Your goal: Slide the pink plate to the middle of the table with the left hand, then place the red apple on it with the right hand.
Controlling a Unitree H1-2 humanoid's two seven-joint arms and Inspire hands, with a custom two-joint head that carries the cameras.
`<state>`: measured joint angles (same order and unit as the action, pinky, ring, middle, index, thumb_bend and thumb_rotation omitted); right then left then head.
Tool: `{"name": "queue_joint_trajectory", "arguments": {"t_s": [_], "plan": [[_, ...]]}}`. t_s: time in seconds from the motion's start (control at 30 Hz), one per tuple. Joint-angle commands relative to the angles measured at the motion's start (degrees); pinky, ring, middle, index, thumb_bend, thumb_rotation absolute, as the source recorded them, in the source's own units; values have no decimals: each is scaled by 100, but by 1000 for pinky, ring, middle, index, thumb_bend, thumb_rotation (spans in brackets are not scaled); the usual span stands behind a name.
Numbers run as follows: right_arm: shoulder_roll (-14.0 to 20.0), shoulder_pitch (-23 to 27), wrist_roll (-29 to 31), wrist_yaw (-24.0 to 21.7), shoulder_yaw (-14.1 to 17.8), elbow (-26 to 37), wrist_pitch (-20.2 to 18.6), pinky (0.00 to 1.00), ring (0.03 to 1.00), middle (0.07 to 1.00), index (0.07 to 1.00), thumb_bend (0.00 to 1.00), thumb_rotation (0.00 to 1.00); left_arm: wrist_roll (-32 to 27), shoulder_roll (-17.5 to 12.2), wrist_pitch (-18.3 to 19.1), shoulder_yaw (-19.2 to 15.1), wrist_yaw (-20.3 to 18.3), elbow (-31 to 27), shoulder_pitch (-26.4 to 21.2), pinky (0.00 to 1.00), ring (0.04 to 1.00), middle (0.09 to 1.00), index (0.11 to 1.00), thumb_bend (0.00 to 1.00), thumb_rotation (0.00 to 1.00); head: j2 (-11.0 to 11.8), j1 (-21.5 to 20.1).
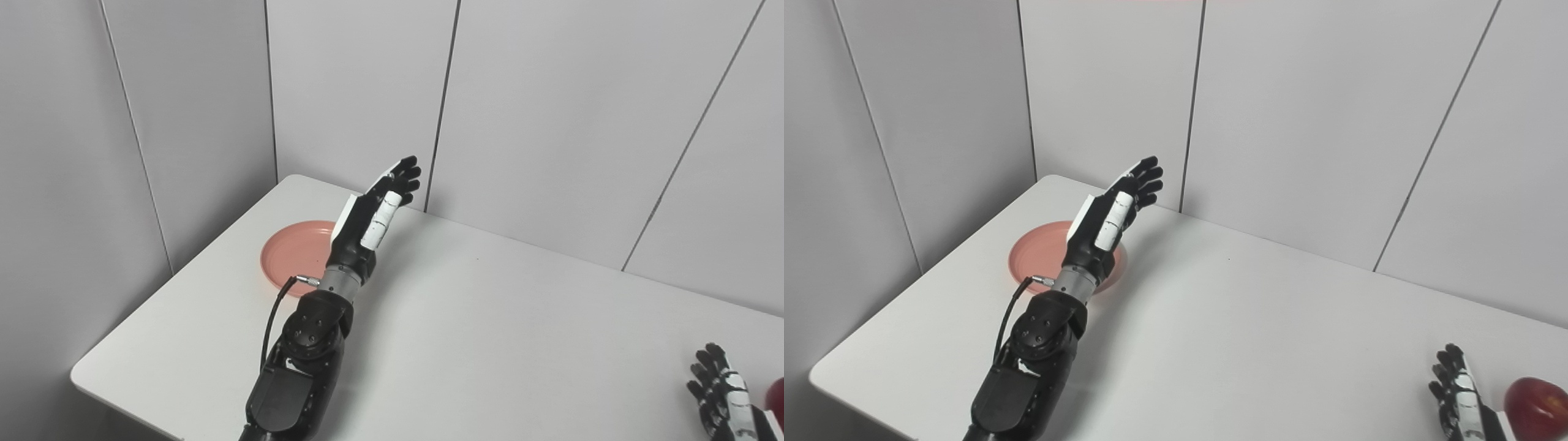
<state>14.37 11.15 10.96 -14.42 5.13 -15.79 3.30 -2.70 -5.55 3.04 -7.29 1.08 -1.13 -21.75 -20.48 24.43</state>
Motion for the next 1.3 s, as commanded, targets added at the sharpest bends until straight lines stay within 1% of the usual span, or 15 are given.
{"name": "queue_joint_trajectory", "arguments": {"t_s": [0.0, 0.1, 0.2, 0.3, 0.37, 0.4, 0.53, 0.63, 0.77, 0.87, 0.97, 1.07, 1.13, 1.2, 1.27], "plan": [[-94, -269, 8, -57, -42, -467, 127, 1000, 1000, 983, 987, 886, 1000, -27, -193, -138, -112, 54, -51, -400, 907, 888, 888, 850, 897, 917, -5, -4], [-123, -242, 12, -39, -37, -479, 142, 1000, 1000, 982, 982, 922, 1000, 36, -436, -118, -249, 97, 15, -567, 899, 889, 884, 859, 879, 931, 24, -15], [-153, -215, 52, -40, -16, -497, 145, 1000, 1000, 985, 984, 935, 1000, -39, -657, -131, -438, 107, 88, -718, 935, 900, 889, 864, 833, 931, 39, -36], [-173, -202, 24, -8, -12, -490, 132, 1000, 1000, 983, 984, 932, 1000, 2, -976, -237, -626, 120, 301, -845, 958, 901, 889, 876, 805, 934, 59, -52], [-180, -193, 12, 2, -10, -491, 121, 1000, 1000, 977, 980, 934, 1000, 89, -1134, -269, -727, 198, 490, -886, 898, 892, 881, 870, 815, 931, 73, -54], [-181, -188, 11, 2, -9, -493, 114, 1000, 998, 975, 976, 928, 1000, 114, -1190, -270, -768, 235, 573, -902, 833, 876, 870, 855, 824, 927, 73, -54], [-172, -166, -21, 3, -16, -538, 164, 1000, 995, 972, 971, 933, 1000, 161, -1441, -461, -921, 358, 1089, -941, 814, 871, 876, 863, 833, 935, 80, -55], [-164, -170, -23, 8, -9, -522, 147, 1000, 988, 968, 969, 938, 1000, 125, -1610, -620, -1064, 483, 1621, -985, 793, 855, 864, 857, 844, 922, 74, -43], [-149, -175, -38, 9, -10, -510, 127, 1000, 976, 959, 963, 944, 1000, 222, -1768, -873, -1114, 682, 2211, -1005, 768, 850, 863, 852, 835, 917, 67, -39], [-135, -169, -42, -10, -17, -519, 124, 1000, 974, 957, 962, 943, 1000, 268, -1798, -998, -1114, 831, 2585, -993, 812, 860, 872, 860, 758, 918, 64, -46], [-124, -162, -46, -12, -18, -531, 109, 1000, 969, 952, 958, 953, 1000, 241, -1793, -1153, -1127, 923, 3034, -981, 840, 858, 874, 865, 716, 901, 55, -58], [-118, -163, -45, -13, -16, -536, 100, 1000, 966, 950, 954, 962, 1000, 220, -1824, -1424, -1103, 953, 3506, -1001, 818, 857, 865, 851, 723, 860, 55, -58], [-119, -174, -49, -1, -12, -517, 90, 999, 964, 950, 953, 957, 1000, 258, -1872, -1661, -1047, 964, 3894, -1030, 826, 866, 866, 856, 697, 869, 39, -72], [-111, -191, -31, -26, -13, -487, 73, 1000, 975, 958, 962, 938, 1000, 257, -1917, -1930, -1006, 972, 4294, -1063, 859, 880, 879, 875, 659, 882, 26, -72], [-110, -198, -21, -24, -8, -463, 44, 1000, 976, 958, 962, 936, 1000, 246, -1973, -2187, -980, 1033, 4728, -1133, 881, 880, 878, 876, 653, 881, 8, -78]]}}
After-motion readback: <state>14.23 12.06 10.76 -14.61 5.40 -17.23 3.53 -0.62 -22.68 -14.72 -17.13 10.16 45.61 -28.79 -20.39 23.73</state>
